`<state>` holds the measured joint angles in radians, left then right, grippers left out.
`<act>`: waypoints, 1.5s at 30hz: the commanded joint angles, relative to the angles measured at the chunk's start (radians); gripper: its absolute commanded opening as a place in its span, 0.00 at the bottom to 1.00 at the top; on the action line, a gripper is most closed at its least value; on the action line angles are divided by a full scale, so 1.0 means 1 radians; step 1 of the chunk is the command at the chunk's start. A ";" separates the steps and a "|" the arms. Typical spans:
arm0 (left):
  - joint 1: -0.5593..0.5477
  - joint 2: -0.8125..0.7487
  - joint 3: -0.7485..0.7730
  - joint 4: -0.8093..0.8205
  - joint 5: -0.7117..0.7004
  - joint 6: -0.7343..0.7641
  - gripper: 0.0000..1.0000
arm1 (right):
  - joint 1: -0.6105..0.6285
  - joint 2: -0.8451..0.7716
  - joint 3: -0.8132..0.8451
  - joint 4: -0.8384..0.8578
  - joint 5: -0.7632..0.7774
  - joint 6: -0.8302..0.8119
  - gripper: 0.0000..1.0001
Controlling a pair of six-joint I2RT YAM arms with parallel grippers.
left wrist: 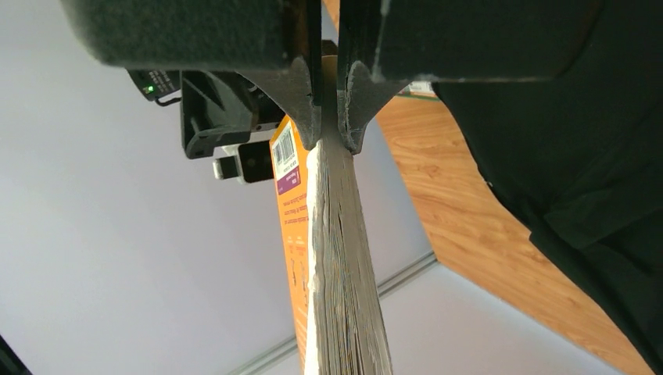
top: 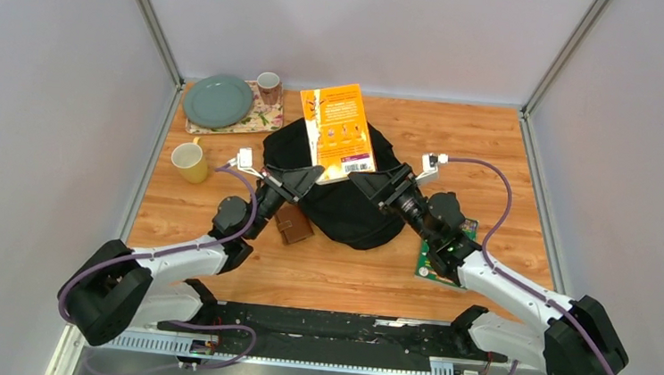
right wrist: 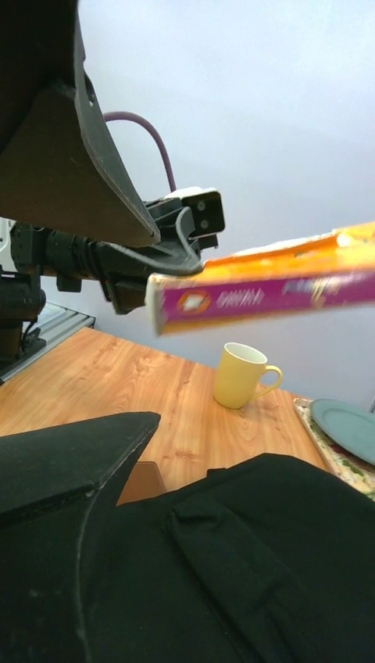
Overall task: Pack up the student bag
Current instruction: Pick up the book from the center of the board.
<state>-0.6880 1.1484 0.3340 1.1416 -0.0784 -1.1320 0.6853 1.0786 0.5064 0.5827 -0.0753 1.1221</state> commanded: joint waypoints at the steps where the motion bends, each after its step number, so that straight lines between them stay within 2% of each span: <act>1: -0.019 0.031 0.007 0.134 -0.003 -0.058 0.00 | 0.007 0.018 0.099 0.053 0.037 -0.074 0.79; 4: -0.045 0.065 0.010 0.171 0.009 -0.081 0.00 | 0.005 0.052 0.118 0.055 0.040 -0.071 0.79; 6: -0.057 0.086 0.010 0.191 0.020 -0.089 0.00 | 0.005 0.079 0.121 0.088 0.025 -0.068 0.76; 9: -0.067 0.099 0.008 0.210 0.037 -0.100 0.00 | 0.005 0.084 0.116 0.107 0.005 -0.061 0.54; 10: -0.067 0.100 0.005 0.211 0.038 -0.109 0.00 | 0.005 0.080 0.109 0.115 0.002 -0.061 0.37; 12: -0.068 0.097 -0.003 0.218 0.055 -0.104 0.00 | 0.003 0.044 0.092 0.108 0.009 -0.077 0.17; 13: -0.068 0.094 -0.003 0.199 0.066 -0.095 0.05 | 0.005 0.029 0.092 0.064 0.011 -0.090 0.06; 14: -0.065 0.088 0.000 0.182 0.072 -0.086 0.21 | 0.005 0.014 0.096 0.036 0.019 -0.105 0.00; 17: -0.048 0.074 0.023 0.086 0.166 -0.029 0.50 | 0.005 -0.049 0.106 -0.052 0.023 -0.154 0.00; 20: -0.007 0.077 0.054 0.011 0.279 -0.011 0.66 | 0.003 -0.104 0.116 -0.118 0.005 -0.205 0.00; 23: 0.056 0.120 0.091 0.027 0.385 -0.031 0.73 | -0.001 -0.141 0.122 -0.144 -0.058 -0.226 0.00; 24: 0.082 0.140 0.103 0.056 0.450 -0.046 0.74 | -0.006 -0.150 0.126 -0.152 -0.079 -0.226 0.00; 27: 0.108 0.232 0.146 0.220 0.518 -0.147 0.74 | -0.013 -0.163 0.129 -0.162 -0.152 -0.231 0.00; 28: 0.116 0.259 0.155 0.325 0.528 -0.210 0.74 | -0.016 -0.166 0.129 -0.172 -0.162 -0.231 0.00; 31: 0.116 0.375 0.252 0.456 0.592 -0.320 0.75 | -0.024 -0.167 0.136 -0.173 -0.219 -0.235 0.00; 34: 0.116 0.444 0.295 0.506 0.634 -0.368 0.75 | -0.032 -0.158 0.147 -0.190 -0.293 -0.249 0.00; 40: 0.123 0.427 0.289 0.515 0.643 -0.333 0.76 | -0.075 -0.178 0.136 -0.221 -0.330 -0.258 0.00; 41: 0.125 0.421 0.284 0.515 0.643 -0.333 0.73 | -0.081 -0.178 0.138 -0.230 -0.346 -0.258 0.00; 43: 0.131 0.416 0.278 0.515 0.651 -0.331 0.58 | -0.111 -0.177 0.153 -0.266 -0.357 -0.269 0.00; 44: 0.133 0.410 0.269 0.515 0.652 -0.330 0.41 | -0.119 -0.177 0.158 -0.274 -0.371 -0.274 0.00; 45: 0.136 0.407 0.264 0.515 0.654 -0.327 0.29 | -0.130 -0.174 0.171 -0.287 -0.377 -0.275 0.00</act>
<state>-0.5671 1.5925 0.6010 1.3045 0.5537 -1.4696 0.5907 0.9352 0.5953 0.2646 -0.3737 0.8787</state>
